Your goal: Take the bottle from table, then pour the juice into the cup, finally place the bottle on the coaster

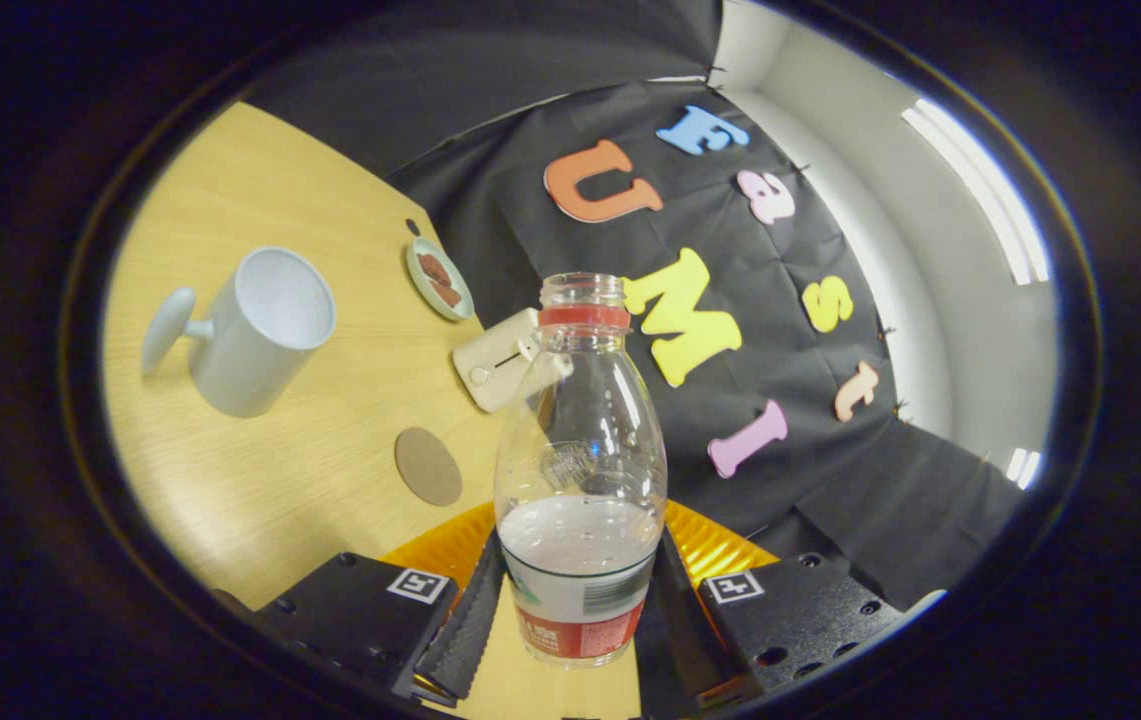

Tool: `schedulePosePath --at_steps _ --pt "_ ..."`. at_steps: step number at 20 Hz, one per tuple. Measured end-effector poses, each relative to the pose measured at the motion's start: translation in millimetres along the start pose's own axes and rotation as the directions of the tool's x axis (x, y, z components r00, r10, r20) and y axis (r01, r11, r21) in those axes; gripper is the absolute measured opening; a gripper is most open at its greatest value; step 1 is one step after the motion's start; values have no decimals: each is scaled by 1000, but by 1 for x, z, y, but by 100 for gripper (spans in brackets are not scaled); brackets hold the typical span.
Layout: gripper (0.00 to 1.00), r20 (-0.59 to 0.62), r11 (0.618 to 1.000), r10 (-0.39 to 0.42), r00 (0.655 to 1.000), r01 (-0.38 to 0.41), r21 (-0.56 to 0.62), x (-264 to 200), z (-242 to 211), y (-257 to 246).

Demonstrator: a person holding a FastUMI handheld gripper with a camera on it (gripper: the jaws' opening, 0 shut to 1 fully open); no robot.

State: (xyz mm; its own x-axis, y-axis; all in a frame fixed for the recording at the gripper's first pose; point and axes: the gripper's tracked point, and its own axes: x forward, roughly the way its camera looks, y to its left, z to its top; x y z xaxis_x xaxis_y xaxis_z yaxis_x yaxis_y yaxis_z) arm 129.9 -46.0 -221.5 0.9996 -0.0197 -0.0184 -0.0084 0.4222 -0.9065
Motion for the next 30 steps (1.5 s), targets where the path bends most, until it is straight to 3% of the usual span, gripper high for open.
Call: schedulePosePath --at_steps 5,13,20,30 --pt "78 16 974 -4 1000 7 -225 -3 12 6" --pt "78 31 876 -6 1000 20 -482 -1 27 21" --pt "78 19 829 -24 1000 30 -559 8 24 21" --pt "78 26 808 -27 999 38 -588 4 26 22"
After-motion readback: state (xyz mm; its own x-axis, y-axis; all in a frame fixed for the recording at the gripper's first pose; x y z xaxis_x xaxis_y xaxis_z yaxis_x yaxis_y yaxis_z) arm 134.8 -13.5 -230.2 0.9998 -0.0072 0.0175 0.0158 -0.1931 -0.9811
